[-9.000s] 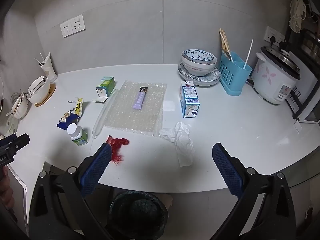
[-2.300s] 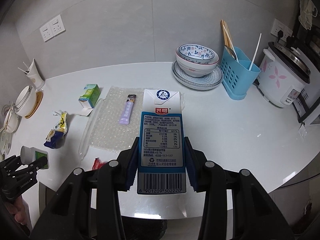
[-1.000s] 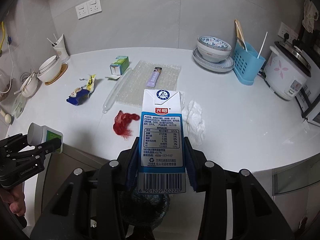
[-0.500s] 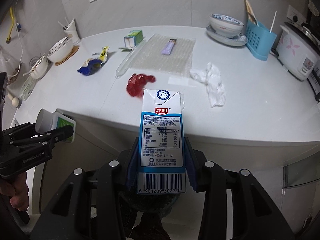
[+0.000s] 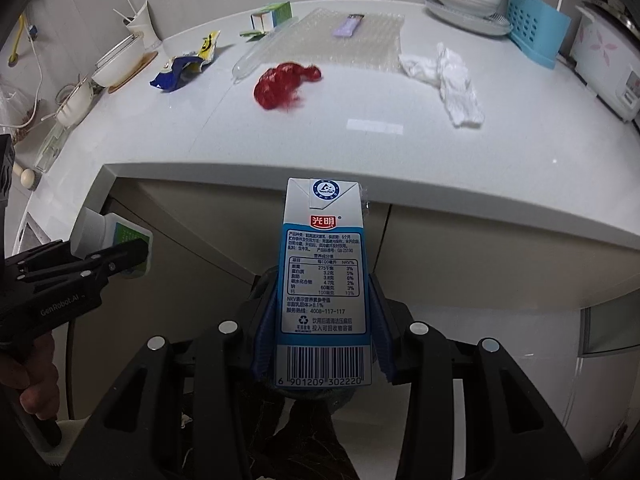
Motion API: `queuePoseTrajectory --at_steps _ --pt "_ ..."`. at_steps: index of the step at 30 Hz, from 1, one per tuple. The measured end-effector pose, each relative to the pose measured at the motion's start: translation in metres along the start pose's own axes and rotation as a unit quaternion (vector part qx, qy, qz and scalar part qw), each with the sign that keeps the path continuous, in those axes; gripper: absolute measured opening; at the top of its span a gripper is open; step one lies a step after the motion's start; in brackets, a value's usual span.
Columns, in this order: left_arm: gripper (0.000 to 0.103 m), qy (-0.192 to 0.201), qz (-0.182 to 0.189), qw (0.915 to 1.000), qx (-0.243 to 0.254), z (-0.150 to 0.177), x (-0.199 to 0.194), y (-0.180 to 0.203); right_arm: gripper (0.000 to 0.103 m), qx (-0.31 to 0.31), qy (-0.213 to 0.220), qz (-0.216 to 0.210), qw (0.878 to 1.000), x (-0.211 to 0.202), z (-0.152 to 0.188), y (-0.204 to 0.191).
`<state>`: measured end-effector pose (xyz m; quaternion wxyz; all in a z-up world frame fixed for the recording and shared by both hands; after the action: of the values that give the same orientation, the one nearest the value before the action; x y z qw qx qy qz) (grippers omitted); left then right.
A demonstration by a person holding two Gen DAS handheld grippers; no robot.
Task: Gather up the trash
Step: 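Carry the jar and milk carton down toward the black trash bin, then open the right tool over the bin while the left tool lowers the jar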
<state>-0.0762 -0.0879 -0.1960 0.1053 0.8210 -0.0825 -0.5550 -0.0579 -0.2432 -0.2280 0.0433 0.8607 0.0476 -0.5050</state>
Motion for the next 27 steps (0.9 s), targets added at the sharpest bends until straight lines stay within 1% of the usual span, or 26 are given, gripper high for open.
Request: queuePoseTrajectory --at_steps 4,9,11,15,18,20,27 --pt "0.046 -0.001 0.003 1.0000 0.005 0.007 0.014 -0.005 0.039 -0.011 -0.001 0.007 1.000 0.016 0.007 -0.009" --pt "0.046 0.003 0.008 1.0000 0.004 0.012 0.027 -0.011 0.039 -0.021 -0.010 0.002 1.000 0.038 0.018 -0.015" --pt "0.046 0.004 0.015 0.9998 0.008 0.016 0.034 -0.012 0.039 -0.024 -0.018 0.001 1.000 0.048 0.023 -0.018" --pt "0.046 -0.007 0.007 0.9999 0.011 0.026 0.050 -0.018 0.039 -0.032 -0.028 -0.003 0.999 0.065 0.033 -0.024" --pt "0.046 -0.013 0.010 0.9999 0.003 0.031 0.058 -0.024 0.039 -0.039 -0.041 -0.008 0.998 0.075 0.039 -0.029" --pt "0.046 -0.016 0.003 0.9998 0.008 0.035 0.063 -0.026 0.039 -0.048 -0.043 -0.011 0.998 0.080 0.041 -0.033" --pt "0.046 -0.022 -0.004 0.9997 0.010 0.033 0.073 -0.030 0.040 -0.063 -0.049 -0.015 0.997 0.095 0.043 -0.044"
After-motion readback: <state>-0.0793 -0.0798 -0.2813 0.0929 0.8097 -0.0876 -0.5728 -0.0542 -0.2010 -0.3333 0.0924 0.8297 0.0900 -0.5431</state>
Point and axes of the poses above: each gripper's, at about its wrist camera, not at the fingertips, and x roughly the way its jaws point, y to its right, z to its underside, the point moved 4 cm from there along x, roughly the way its jaws point, and after that the axes turned 8 degrees about z, right-handed, at the moved point
